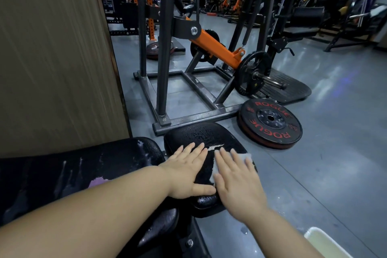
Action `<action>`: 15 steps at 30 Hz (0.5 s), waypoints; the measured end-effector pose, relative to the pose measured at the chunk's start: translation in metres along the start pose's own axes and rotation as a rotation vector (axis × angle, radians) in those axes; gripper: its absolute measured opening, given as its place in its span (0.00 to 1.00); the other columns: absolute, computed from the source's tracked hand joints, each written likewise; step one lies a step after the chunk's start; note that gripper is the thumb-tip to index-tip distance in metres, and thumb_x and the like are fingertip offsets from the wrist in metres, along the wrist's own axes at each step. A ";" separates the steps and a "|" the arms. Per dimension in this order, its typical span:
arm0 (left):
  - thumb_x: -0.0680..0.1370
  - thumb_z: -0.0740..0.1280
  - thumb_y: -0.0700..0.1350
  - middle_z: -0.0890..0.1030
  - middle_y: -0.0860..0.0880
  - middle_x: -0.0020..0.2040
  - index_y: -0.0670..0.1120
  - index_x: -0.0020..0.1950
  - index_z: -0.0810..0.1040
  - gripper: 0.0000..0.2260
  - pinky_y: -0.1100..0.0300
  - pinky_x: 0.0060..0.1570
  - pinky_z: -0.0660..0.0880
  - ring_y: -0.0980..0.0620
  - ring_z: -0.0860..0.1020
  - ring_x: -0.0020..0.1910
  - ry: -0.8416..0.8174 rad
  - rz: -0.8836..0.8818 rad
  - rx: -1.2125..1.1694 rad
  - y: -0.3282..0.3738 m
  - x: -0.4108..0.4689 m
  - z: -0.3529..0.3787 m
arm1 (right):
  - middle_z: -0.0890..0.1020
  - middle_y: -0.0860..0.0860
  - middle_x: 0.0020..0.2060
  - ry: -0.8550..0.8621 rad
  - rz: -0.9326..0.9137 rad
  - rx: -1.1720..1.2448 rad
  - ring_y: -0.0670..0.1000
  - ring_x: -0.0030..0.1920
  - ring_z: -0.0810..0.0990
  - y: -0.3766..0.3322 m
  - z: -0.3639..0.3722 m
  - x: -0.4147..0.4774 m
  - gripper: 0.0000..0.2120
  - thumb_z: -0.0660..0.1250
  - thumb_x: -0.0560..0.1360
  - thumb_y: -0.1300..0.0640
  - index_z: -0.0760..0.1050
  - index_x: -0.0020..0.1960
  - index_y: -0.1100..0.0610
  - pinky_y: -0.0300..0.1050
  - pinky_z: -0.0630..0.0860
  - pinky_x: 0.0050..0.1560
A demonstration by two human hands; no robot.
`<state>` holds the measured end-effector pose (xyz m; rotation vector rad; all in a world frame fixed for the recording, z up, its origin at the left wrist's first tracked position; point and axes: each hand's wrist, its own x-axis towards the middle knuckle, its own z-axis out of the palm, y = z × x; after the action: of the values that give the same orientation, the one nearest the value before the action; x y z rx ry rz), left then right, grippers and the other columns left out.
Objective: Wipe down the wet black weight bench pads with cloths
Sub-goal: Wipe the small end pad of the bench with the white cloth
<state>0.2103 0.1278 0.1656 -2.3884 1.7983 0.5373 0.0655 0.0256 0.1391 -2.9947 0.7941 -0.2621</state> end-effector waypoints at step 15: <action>0.69 0.61 0.75 0.28 0.48 0.76 0.48 0.77 0.30 0.55 0.51 0.74 0.31 0.49 0.28 0.74 -0.007 -0.055 0.047 -0.002 -0.012 0.002 | 0.47 0.45 0.78 -0.175 0.185 0.115 0.53 0.77 0.43 0.032 -0.006 0.034 0.26 0.42 0.82 0.47 0.46 0.79 0.50 0.53 0.47 0.75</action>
<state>0.2094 0.1395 0.1676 -2.3937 1.7177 0.4906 0.0776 -0.0189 0.1482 -2.7666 0.9913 -0.0370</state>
